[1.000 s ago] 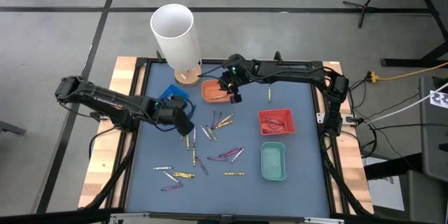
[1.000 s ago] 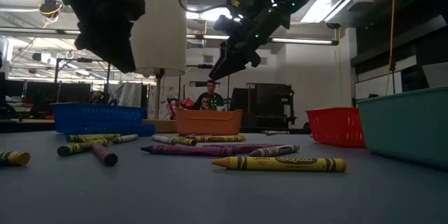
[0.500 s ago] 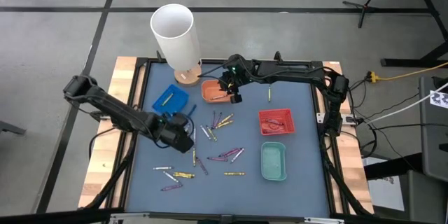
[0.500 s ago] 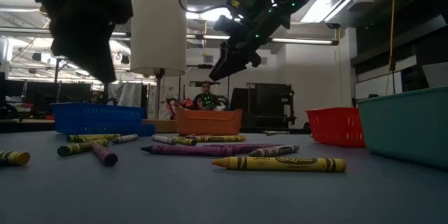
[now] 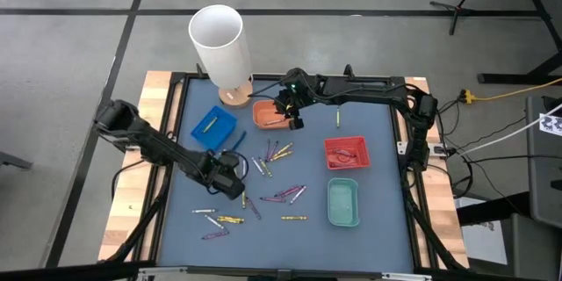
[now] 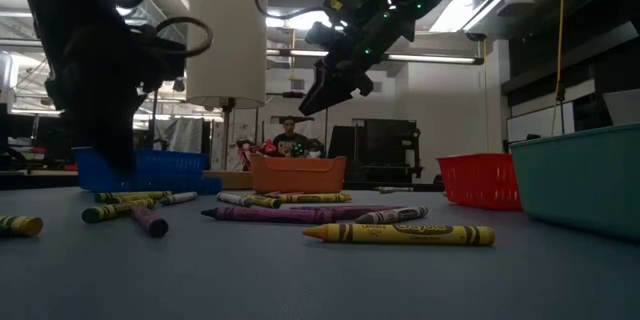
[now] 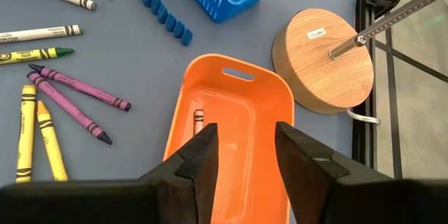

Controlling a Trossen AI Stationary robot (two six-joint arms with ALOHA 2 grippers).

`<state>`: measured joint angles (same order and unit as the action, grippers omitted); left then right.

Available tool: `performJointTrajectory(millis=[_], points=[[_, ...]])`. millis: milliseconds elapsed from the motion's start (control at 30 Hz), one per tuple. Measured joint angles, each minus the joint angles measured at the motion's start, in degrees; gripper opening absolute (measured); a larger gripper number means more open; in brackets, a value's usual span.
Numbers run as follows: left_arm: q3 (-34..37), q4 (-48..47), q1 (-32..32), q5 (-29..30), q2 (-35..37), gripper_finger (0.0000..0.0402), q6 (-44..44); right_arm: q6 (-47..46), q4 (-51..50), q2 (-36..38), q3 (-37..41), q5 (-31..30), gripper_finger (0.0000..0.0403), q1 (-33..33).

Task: Sort crayons
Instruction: Put the green crayon into the dark blue bin

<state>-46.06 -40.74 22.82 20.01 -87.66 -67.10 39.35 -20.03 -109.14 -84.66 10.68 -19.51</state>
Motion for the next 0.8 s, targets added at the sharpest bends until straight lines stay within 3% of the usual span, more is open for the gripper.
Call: performJointTrajectory(millis=[800], points=[[2.6,-0.9,-0.2,1.9,-0.2,0.0109,-12.3,0.0,-0.3,0.0,0.0,0.0,0.014,0.0]])
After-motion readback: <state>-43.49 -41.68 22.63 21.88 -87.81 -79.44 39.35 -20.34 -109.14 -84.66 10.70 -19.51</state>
